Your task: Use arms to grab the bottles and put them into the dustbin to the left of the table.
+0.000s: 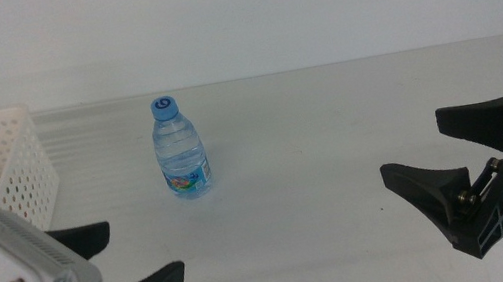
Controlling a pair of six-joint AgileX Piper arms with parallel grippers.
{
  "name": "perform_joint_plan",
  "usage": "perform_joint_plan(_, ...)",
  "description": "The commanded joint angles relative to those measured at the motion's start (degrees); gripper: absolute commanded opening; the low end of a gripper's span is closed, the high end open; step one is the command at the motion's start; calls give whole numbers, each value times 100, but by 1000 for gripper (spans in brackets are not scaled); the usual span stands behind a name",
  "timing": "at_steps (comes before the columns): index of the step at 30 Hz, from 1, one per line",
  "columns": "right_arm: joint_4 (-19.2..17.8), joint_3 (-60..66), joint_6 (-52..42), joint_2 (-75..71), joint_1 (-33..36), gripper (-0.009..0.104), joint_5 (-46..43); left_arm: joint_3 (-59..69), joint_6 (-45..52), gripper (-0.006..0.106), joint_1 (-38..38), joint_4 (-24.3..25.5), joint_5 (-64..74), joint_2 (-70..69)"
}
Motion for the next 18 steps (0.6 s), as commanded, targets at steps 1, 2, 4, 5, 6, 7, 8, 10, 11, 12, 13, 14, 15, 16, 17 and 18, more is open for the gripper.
perform_joint_plan(1,-38,-134,-76,-62,-23,75,-362,-161,-57,90,-7,-25,-684,-21)
perform_joint_plan(2,-38,-134,-76,-62,-23,75,-362,-161,-57,90,-7,-25,-780,-21)
perform_joint_plan(4,-38,-134,-76,-62,-23,75,-362,-161,-57,90,-7,-25,-897,-21)
perform_joint_plan(5,-38,-134,-76,-62,-23,75,-362,-161,-57,90,-7,-25,-891,-21)
perform_joint_plan(6,-38,-134,-76,-62,-23,75,-362,-161,-78,90,-7,-25,-862,-21)
perform_joint_plan(7,-38,-134,-76,-62,-23,75,-362,-161,-98,90,-7,-25,-861,-21)
perform_joint_plan(8,-38,-134,-76,-62,-23,75,-362,-161,-112,90,-7,-25,-904,-21)
perform_joint_plan(10,-38,-134,-76,-62,-23,75,-362,-161,-238,90,-7,-31,-1004,-10)
perform_joint_plan(11,-38,-134,-76,-62,-23,75,-362,-174,-354,90,-1,-31,-1010,41)
perform_joint_plan(12,-38,-134,-76,-62,-23,75,-362,-180,-458,90,19,-31,-1039,108)
perform_joint_plan(13,-38,-134,-76,-62,-23,75,-362,-181,-533,90,66,-31,-1083,169)
perform_joint_plan(14,-38,-134,-76,-62,-23,75,-362,-186,-592,90,145,-25,-1146,263)
perform_joint_plan(15,-38,-134,-76,-62,-23,75,-362,-198,-599,90,236,-26,-1206,366)
perform_joint_plan(16,-38,-134,-76,-62,-23,75,-362,-217,-593,90,325,-26,-1263,443)
perform_joint_plan(17,-38,-134,-76,-62,-23,75,-362,-253,-593,90,409,-26,-1311,534)
perform_joint_plan(18,-38,-134,-76,-62,-23,75,-362,-299,-593,90,486,-26,-1364,622)
